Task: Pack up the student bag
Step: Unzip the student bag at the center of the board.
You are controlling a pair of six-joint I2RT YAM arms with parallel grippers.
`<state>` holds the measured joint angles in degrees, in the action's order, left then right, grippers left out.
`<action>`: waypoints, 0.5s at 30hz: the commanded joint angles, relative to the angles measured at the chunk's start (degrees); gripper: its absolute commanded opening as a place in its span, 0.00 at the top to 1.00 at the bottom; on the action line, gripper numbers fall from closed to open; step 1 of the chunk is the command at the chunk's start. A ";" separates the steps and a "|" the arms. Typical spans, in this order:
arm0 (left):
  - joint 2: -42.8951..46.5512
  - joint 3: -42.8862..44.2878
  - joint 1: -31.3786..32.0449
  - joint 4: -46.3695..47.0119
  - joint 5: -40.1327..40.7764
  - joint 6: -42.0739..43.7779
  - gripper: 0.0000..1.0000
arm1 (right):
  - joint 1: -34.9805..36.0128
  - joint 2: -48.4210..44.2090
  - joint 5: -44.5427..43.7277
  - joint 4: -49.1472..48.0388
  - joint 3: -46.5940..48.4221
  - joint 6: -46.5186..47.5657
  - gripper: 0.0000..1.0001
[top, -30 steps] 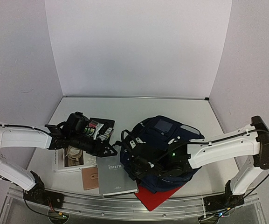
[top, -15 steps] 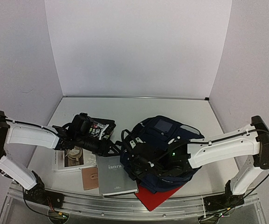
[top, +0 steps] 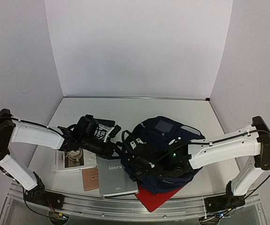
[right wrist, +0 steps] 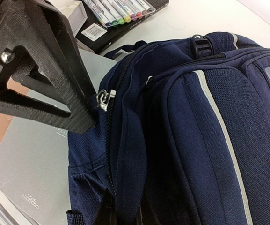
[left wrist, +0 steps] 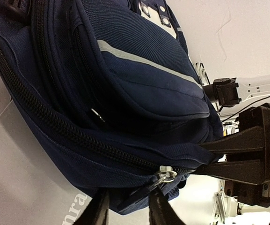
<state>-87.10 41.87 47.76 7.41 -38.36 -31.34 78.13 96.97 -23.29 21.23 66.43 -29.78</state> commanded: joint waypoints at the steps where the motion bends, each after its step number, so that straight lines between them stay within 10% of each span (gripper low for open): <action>1: -0.55 2.86 1.02 0.78 0.61 0.25 0.80 | -0.08 -0.28 -0.97 0.22 1.71 0.16 1.00; 15: 5.43 4.67 0.76 -10.12 17.32 1.97 1.00 | -0.08 -1.12 2.09 0.22 0.98 1.48 1.00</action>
<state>-84.80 43.20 49.59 2.96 -33.01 -30.40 77.66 96.97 -22.95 20.82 66.41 -29.35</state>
